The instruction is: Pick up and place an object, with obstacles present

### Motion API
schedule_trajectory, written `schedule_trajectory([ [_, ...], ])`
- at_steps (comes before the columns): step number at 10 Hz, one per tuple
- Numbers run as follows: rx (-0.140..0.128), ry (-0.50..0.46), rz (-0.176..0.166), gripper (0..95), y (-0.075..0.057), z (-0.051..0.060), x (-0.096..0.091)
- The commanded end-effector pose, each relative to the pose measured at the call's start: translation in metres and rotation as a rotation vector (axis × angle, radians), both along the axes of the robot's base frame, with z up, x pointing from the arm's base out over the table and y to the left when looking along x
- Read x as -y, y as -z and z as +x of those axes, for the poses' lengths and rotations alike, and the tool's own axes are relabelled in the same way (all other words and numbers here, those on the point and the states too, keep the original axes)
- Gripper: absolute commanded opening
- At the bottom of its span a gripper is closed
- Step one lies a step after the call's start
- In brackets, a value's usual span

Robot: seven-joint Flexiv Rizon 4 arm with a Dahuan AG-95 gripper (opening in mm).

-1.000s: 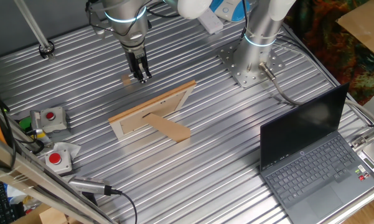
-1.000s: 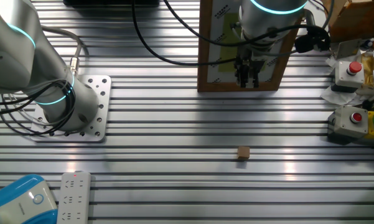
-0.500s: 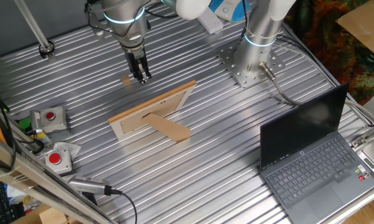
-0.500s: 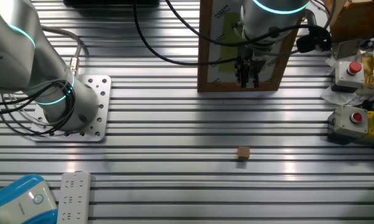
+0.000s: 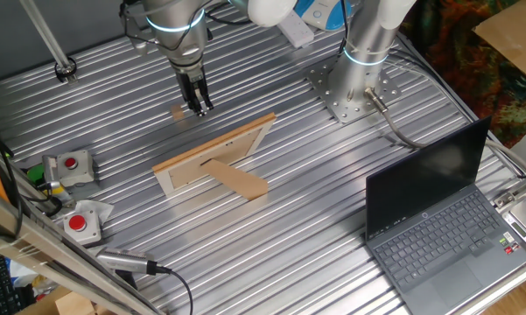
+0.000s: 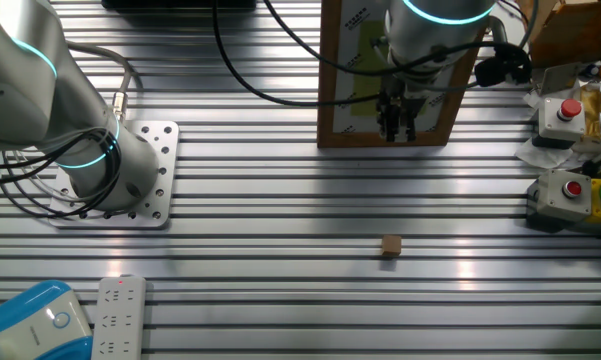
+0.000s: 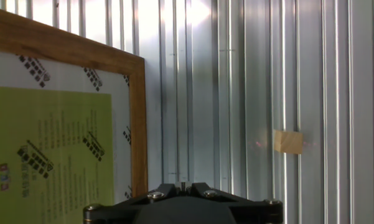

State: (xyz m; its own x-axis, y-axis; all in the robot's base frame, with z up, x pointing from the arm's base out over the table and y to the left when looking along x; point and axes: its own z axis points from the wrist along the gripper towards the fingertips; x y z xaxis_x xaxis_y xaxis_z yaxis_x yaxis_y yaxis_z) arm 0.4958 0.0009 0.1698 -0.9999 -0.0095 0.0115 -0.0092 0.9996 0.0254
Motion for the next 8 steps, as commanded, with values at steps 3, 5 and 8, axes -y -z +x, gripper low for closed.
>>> schedule_trajectory([
  [3,0.001,-0.022,0.008,0.0,0.002,-0.005,0.015],
  [5,0.002,-0.037,0.017,0.0,0.004,-0.010,0.027],
  [8,0.011,-0.066,0.039,0.0,0.016,-0.020,0.050],
])
